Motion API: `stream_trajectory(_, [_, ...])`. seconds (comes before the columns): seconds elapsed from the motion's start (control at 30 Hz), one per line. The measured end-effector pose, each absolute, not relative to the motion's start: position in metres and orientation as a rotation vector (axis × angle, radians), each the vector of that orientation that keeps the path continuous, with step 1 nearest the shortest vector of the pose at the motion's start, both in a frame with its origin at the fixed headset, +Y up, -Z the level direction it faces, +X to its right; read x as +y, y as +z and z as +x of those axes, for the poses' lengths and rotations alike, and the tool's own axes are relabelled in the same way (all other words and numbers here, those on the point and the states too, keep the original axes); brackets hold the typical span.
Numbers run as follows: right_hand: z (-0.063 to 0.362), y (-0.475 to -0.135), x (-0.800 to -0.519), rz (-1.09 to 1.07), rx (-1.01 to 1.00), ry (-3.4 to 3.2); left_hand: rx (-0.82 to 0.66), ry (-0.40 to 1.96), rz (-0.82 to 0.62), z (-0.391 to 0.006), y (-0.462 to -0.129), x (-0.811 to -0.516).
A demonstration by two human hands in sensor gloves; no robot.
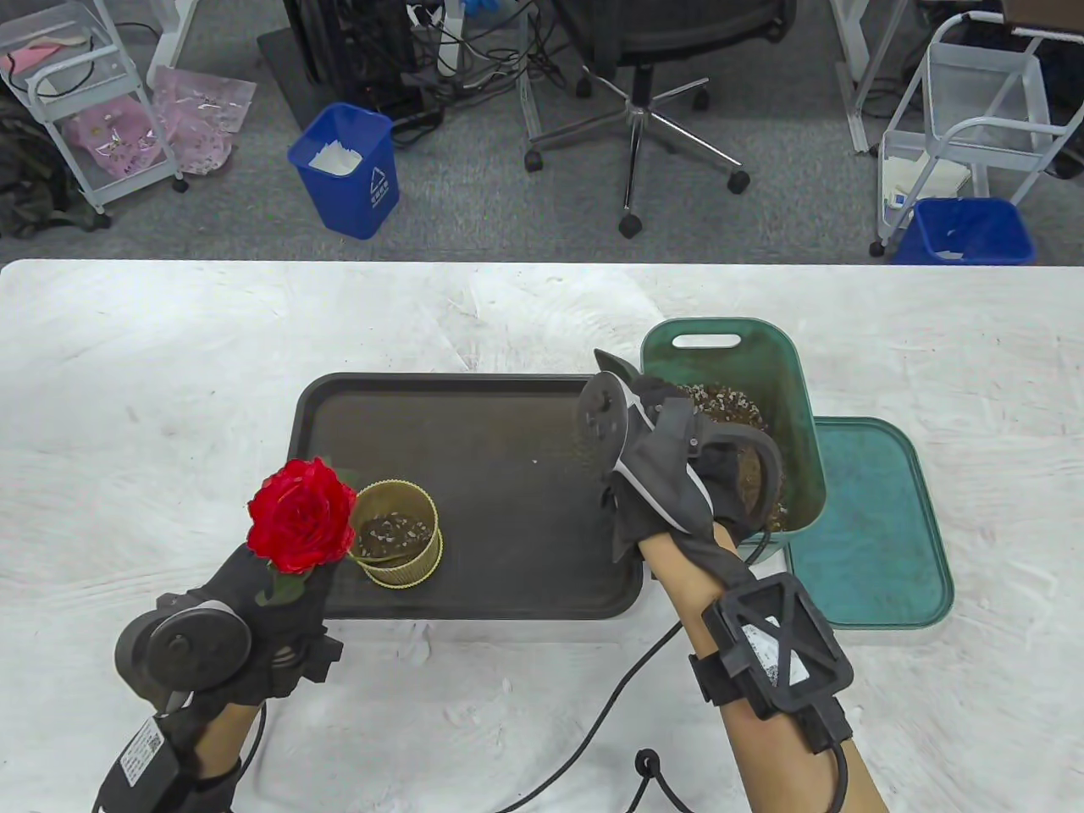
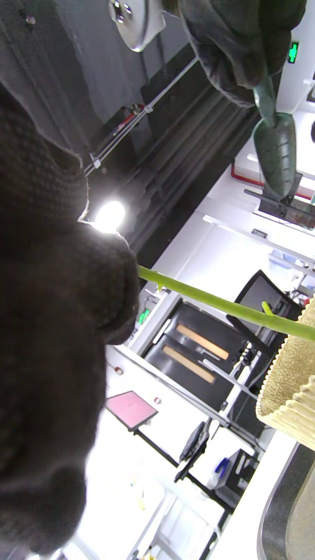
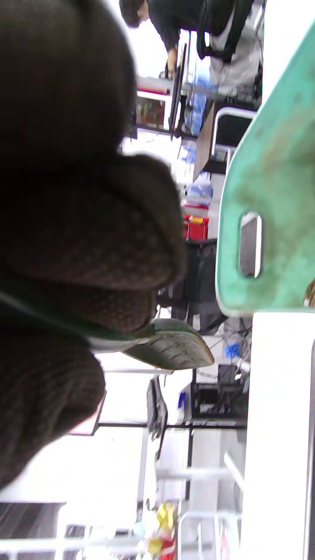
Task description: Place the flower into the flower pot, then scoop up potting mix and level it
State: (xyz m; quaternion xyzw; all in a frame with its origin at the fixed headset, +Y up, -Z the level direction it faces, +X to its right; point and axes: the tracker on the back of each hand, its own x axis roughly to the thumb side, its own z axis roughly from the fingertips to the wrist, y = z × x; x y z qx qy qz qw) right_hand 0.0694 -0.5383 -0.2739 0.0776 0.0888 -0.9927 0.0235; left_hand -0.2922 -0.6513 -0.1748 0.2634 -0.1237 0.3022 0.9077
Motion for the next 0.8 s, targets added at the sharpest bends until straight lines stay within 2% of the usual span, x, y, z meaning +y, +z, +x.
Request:
stream_trajectory(0.17, [0.090,-0.292,-0.546,0.367,0.224,-2.949,-0.245,0.625,0.542,-0.293,-0.175,-0.651])
stream_trajectory(0.3, [0.103,-0.305,-0.562,0.456,0.054,-2.926,-0.242,0.622,0.536,-0.293,-0.176,-0.652])
stream_trajectory(0.47, [0.111,-0.314,-0.580,0.503,-0.079,-2.821,-0.239,0.619,0.536,-0.294,-0.177,-0.652])
stream_trajectory(0.8, [0.121,-0.324,-0.596,0.542,-0.260,-2.729,-0.228,0.625,0.525,-0.294,-0.178,-0.652])
